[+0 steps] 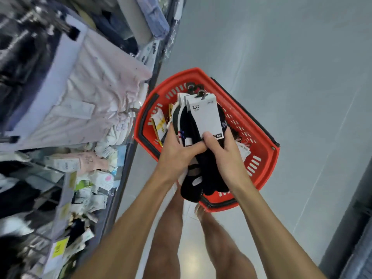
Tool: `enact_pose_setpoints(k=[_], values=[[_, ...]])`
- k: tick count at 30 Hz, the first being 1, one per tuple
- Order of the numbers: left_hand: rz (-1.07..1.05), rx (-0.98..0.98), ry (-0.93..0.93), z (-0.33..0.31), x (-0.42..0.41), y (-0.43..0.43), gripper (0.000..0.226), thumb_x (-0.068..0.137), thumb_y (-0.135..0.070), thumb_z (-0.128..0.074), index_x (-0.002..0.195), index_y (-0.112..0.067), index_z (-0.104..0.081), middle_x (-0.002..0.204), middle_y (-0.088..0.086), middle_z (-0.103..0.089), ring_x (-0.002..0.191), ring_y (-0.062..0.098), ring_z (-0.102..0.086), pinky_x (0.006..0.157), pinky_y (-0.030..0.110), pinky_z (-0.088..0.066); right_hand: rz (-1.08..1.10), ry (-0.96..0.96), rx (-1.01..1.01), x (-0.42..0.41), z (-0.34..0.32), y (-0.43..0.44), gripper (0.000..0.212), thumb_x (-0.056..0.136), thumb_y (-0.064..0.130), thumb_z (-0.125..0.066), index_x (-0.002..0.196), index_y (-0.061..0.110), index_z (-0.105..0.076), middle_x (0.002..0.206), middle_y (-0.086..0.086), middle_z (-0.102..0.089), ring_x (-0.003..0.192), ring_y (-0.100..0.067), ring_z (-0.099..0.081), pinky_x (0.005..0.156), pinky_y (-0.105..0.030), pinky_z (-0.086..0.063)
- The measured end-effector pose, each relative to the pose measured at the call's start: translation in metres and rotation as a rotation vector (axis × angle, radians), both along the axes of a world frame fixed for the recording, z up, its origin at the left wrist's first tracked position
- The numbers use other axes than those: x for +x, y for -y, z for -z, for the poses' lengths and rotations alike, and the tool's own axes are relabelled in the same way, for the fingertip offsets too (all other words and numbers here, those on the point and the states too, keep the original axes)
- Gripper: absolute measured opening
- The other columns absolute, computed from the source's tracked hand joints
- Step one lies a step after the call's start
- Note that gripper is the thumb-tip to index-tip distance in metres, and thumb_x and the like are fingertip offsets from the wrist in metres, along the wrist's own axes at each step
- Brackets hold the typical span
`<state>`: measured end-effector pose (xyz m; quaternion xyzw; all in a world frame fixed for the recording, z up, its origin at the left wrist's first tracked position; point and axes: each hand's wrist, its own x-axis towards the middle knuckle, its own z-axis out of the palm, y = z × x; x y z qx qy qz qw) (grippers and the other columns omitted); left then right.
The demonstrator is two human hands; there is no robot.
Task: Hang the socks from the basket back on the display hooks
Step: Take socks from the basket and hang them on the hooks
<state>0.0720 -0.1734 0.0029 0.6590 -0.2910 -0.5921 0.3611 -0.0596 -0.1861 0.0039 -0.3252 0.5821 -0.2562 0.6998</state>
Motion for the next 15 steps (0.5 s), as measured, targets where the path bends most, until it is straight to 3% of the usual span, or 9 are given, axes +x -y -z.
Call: enact_pose_setpoints(k=[2,5,7,10,11,13,15], values=[[-0.052,-0.030,-0.085,-0.065,0.019,0.004,0.050,0.081,-0.003,-0.074,0.109,-0.044,-0.069,0.108,-0.014,-0.076,0.102,0.004,-0.071,0.081,0.013,-0.054,-0.081,0.065,-0.061,0.016,-0.059,0.014,0.034,0.101,0.027,-0.055,0.135,0.025,-0.053,0.122,0.006,-0.070,0.111,-0.010,-0.067,0.091,-0.026,-0.056],[-0.169,-0.039,-0.200,-0.160,0.051,0.002,0.044,0.080,-0.009,-0.072,0.120,-0.025,-0.067,0.115,0.000,-0.075,0.109,0.017,-0.071,0.087,0.026,-0.056,-0.192,0.117,-0.151,0.047,-0.154,0.030,0.031,0.102,0.024,-0.053,0.134,0.023,-0.056,0.124,0.003,-0.069,0.116,-0.013,-0.065,0.102,-0.037,-0.051],[-0.268,-0.044,-0.301,-0.221,0.073,-0.005,0.036,0.076,-0.012,-0.074,0.110,-0.023,-0.075,0.109,0.003,-0.077,0.102,0.019,-0.073,0.082,0.029,-0.058,-0.276,0.147,-0.214,0.069,-0.218,0.035,0.031,0.102,0.024,-0.052,0.133,0.023,-0.056,0.123,0.006,-0.069,0.117,-0.013,-0.064,0.102,-0.040,-0.049],[-0.366,-0.086,-0.392,-0.309,0.102,-0.027,0.031,0.061,-0.023,-0.079,0.091,-0.030,-0.082,0.097,0.000,-0.080,0.090,0.016,-0.076,0.075,0.030,-0.061,-0.439,0.164,-0.416,0.101,-0.303,0.030,0.033,0.102,0.023,-0.053,0.134,0.019,-0.055,0.111,0.031,-0.068,0.107,0.015,-0.059,0.091,-0.008,-0.042],[-0.404,-0.100,-0.401,-0.335,0.111,-0.037,0.034,0.057,-0.026,-0.079,0.091,-0.028,-0.083,0.097,0.002,-0.080,0.090,0.018,-0.076,0.077,0.032,-0.061,-0.491,0.165,-0.471,0.112,-0.328,0.026,0.034,0.100,0.028,-0.054,0.135,0.026,-0.055,0.113,0.035,-0.066,0.108,0.018,-0.057,0.089,-0.003,-0.040],[-0.498,-0.120,-0.385,-0.380,0.127,-0.059,0.044,0.053,-0.025,-0.081,0.097,-0.019,-0.081,0.100,0.007,-0.079,0.093,0.022,-0.076,0.084,0.036,-0.061,-0.591,0.162,-0.527,0.134,-0.381,0.016,0.034,0.095,0.040,-0.054,0.127,0.054,-0.054,0.121,0.031,-0.064,0.116,0.011,-0.056,0.093,-0.008,-0.042],[-0.554,-0.156,-0.351,-0.419,0.143,-0.082,0.059,0.052,-0.025,-0.082,0.110,-0.013,-0.077,0.104,0.007,-0.078,0.099,0.021,-0.074,0.088,0.033,-0.059,-0.657,0.182,-0.592,0.157,-0.427,0.001,0.033,0.095,0.043,-0.053,0.120,0.064,-0.053,0.126,0.028,-0.063,0.121,0.005,-0.056,0.095,-0.011,-0.044]])
